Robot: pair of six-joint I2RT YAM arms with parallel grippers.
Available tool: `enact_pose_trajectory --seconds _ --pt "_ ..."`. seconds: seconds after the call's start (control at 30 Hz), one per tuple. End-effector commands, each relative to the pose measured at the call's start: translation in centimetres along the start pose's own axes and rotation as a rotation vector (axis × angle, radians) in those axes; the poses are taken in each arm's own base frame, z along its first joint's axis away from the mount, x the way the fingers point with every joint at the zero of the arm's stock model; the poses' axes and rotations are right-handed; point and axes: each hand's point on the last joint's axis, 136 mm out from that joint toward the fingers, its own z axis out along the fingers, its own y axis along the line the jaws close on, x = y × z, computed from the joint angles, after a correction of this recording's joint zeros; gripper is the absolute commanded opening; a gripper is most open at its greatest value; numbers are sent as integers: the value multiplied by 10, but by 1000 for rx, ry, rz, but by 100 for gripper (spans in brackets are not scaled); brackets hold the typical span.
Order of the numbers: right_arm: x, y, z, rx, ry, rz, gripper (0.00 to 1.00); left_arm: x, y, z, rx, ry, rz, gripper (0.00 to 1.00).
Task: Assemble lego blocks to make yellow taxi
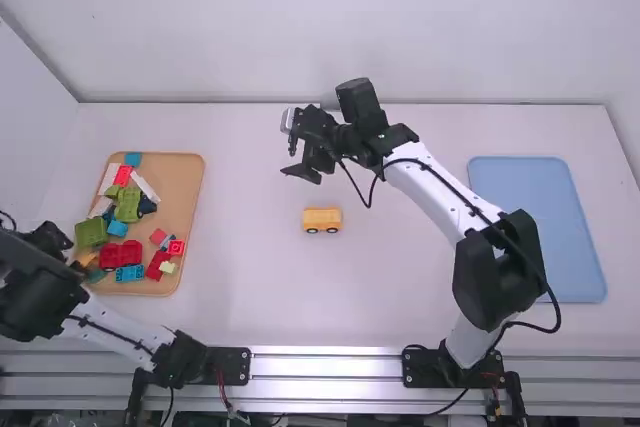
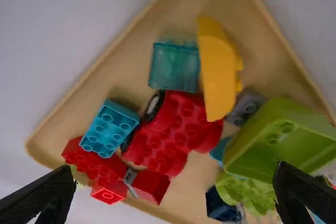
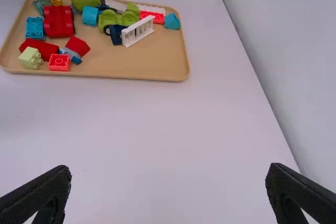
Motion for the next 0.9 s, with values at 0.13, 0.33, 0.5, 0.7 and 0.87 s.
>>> enact_pose_trajectory --seconds 0.13,0.33,0.5,0.7,0.87 --pt "-1 -4 1 4 -3 -10 99 20 1 -12 -53 -233 -123 99" --pt "5 -7 2 22 22 -5 99 23 8 -24 -67 -260 -268 99" --pt "14 -10 13 18 25 1 99 7 8 -26 -64 -222 -249 99" --pt "20 -13 19 21 21 49 99 0 3 -19 -42 -200 -188 97" --pt "19 -13 20 21 19 47 99 -1 11 -11 -64 -226 -265 99"
